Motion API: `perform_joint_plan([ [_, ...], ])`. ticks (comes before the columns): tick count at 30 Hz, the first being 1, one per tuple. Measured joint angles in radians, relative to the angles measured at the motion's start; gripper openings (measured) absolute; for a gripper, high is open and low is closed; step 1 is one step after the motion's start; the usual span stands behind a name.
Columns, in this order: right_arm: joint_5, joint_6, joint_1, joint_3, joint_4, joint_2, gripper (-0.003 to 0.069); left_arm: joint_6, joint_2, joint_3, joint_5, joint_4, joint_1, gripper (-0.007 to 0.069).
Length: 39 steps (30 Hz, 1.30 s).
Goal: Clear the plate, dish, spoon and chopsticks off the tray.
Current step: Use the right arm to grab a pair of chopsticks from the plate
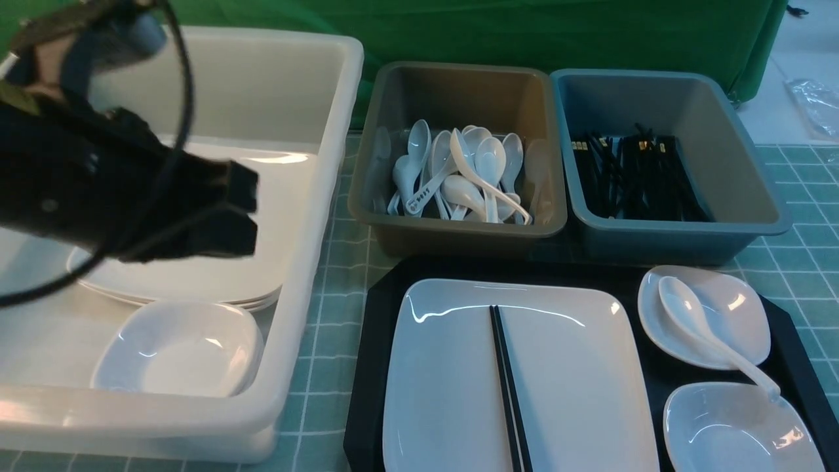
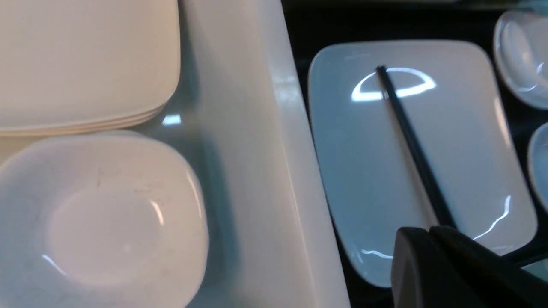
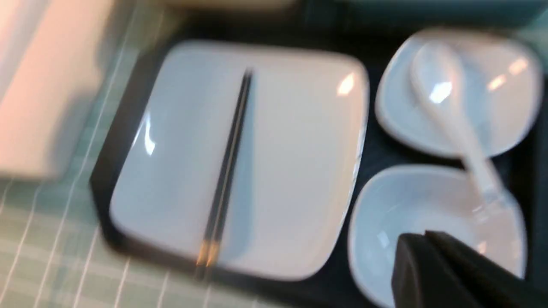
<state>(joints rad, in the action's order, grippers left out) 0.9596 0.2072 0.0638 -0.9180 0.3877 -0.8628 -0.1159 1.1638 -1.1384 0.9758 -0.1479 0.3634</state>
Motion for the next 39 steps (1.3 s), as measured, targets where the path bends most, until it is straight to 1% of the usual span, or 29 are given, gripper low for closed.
perform_joint_plan([
  [2, 0.031, 0.029, 0.028, -0.028, 0.029, -0.111, 0.0055, -0.061, 0.004, -0.001, 0.006, 0.073, 0.064, 0.0000],
  [3, 0.031, 0.031, 0.033, -0.031, 0.029, -0.131, 0.0057, -0.063, 0.004, -0.001, 0.006, 0.080, 0.067, 0.0000],
  [4, 0.019, 0.035, 0.088, -0.035, 0.019, -0.200, 0.0078, -0.076, 0.004, -0.002, 0.005, 0.091, 0.083, 0.0000],
  [5, 0.019, 0.035, 0.088, -0.035, 0.016, -0.209, 0.0078, -0.078, 0.004, -0.002, 0.005, 0.091, 0.084, 0.0000],
  [6, -0.010, 0.008, 0.166, -0.035, -0.021, -0.280, 0.0108, -0.083, 0.004, -0.002, 0.003, 0.097, 0.085, 0.0000],
  [7, -0.035, -0.015, 0.223, -0.035, -0.047, -0.312, 0.0123, -0.086, 0.004, -0.002, 0.001, 0.100, 0.085, 0.0000],
  [8, -0.053, -0.042, 0.259, -0.035, -0.078, -0.336, 0.0141, -0.090, 0.004, -0.002, 0.001, 0.103, 0.085, 0.0000],
  [9, -0.085, -0.086, 0.319, -0.035, -0.124, -0.375, 0.0170, -0.094, 0.004, -0.002, 0.001, 0.106, 0.085, 0.0000],
  [11, -0.157, -0.198, 0.452, -0.037, -0.222, -0.467, 0.0264, -0.097, 0.004, -0.002, -0.002, 0.112, 0.085, 0.0000],
  [12, -0.157, -0.207, 0.452, -0.037, -0.230, -0.475, 0.0274, -0.097, 0.004, -0.002, -0.002, 0.111, 0.085, 0.0000],
  [14, -0.221, -0.313, 0.565, -0.053, -0.314, -0.576, 0.0424, -0.097, 0.004, -0.002, -0.002, 0.112, 0.085, 0.0001],
  [15, -0.246, -0.339, 0.588, -0.061, -0.329, -0.608, 0.0481, -0.097, 0.004, -0.002, -0.002, 0.112, 0.085, 0.0002],
  [16, -0.269, -0.355, 0.606, -0.070, -0.335, -0.647, 0.0521, -0.097, 0.004, -0.002, -0.002, 0.112, 0.085, 0.0003],
  [18, -0.298, -0.381, 0.641, -0.091, -0.346, -0.714, 0.0587, -0.097, 0.004, -0.002, -0.002, 0.112, 0.085, 0.0006],
  [19, -0.306, -0.396, 0.653, -0.104, -0.349, -0.749, 0.0605, -0.097, 0.004, -0.002, -0.002, 0.112, 0.085, 0.0007],
  [20, -0.315, -0.408, 0.662, -0.121, -0.351, -0.788, 0.0608, -0.097, 0.004, -0.002, -0.002, 0.113, 0.085, 0.0008],
  [24, -0.328, -0.429, 0.670, -0.157, -0.354, -0.867, 0.0593, -0.097, 0.004, -0.002, -0.002, 0.113, 0.085, 0.0008],
  [31, -0.340, -0.434, 0.670, -0.195, -0.359, -0.974, 0.0460, -0.097, 0.004, -0.002, -0.002, 0.113, 0.085, 0.0008],
  [32, -0.340, -0.434, 0.670, -0.195, -0.359, -0.974, 0.0454, -0.097, 0.004, -0.002, -0.002, 0.113, 0.085, 0.0008],
  [34, -0.339, -0.429, 0.670, -0.197, -0.363, -0.976, 0.0397, -0.097, 0.004, -0.002, -0.002, 0.113, 0.085, 0.0008],
  [35, -0.336, -0.423, 0.670, -0.197, -0.363, -0.976, 0.0320, -0.096, 0.004, -0.002, -0.002, 0.113, 0.085, 0.0008],
  [37, -0.336, -0.417, 0.670, -0.198, -0.363, -0.976, 0.0257, -0.096, 0.004, -0.002, -0.002, 0.114, 0.085, 0.0008],
  [38, -0.335, -0.412, 0.670, -0.198, -0.361, -0.976, 0.0171, -0.096, 0.004, -0.002, -0.002, 0.117, 0.085, 0.0008],
  [39, -0.333, -0.400, 0.670, -0.198, -0.358, -0.968, 0.0134, -0.093, 0.004, -0.002, -0.002, 0.122, 0.085, 0.0008],
])
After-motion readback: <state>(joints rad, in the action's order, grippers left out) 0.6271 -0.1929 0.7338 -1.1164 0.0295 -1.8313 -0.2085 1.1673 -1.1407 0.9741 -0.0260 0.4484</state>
